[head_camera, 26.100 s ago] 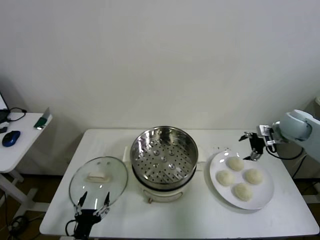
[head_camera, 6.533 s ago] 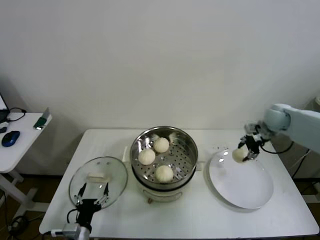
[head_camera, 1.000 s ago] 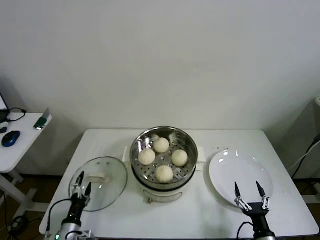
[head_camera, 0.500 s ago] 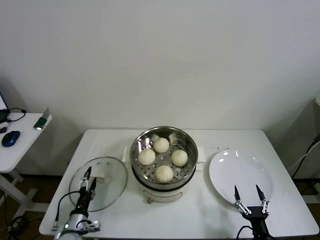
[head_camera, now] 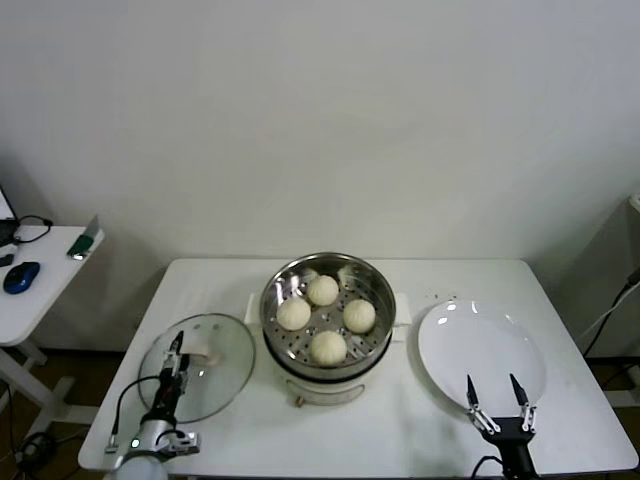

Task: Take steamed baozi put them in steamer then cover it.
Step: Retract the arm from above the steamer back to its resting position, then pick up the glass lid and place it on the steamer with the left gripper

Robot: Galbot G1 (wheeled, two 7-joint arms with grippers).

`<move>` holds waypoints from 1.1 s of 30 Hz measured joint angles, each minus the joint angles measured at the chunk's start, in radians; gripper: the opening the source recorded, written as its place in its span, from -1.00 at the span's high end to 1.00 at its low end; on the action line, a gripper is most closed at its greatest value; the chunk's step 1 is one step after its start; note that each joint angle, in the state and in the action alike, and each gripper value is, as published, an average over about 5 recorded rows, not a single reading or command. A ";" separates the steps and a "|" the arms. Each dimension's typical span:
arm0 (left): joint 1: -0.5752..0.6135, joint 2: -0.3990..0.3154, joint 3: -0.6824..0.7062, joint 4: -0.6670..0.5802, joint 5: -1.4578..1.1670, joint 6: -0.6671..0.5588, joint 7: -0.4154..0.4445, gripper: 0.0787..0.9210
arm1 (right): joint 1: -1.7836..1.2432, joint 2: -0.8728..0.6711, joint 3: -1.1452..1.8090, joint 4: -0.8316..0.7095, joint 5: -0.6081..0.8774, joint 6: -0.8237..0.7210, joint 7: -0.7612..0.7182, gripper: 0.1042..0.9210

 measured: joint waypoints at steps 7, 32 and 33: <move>-0.008 -0.003 -0.004 0.011 0.004 -0.007 0.000 0.17 | 0.002 0.004 -0.007 -0.003 -0.011 0.002 0.000 -0.76; 0.035 0.053 -0.029 -0.144 -0.119 0.004 0.089 0.85 | 0.000 0.010 0.013 0.001 -0.046 -0.006 0.027 -0.76; 0.036 0.063 -0.033 -0.163 -0.131 0.012 0.104 0.85 | 0.001 0.011 0.015 -0.001 -0.051 -0.009 0.033 -0.76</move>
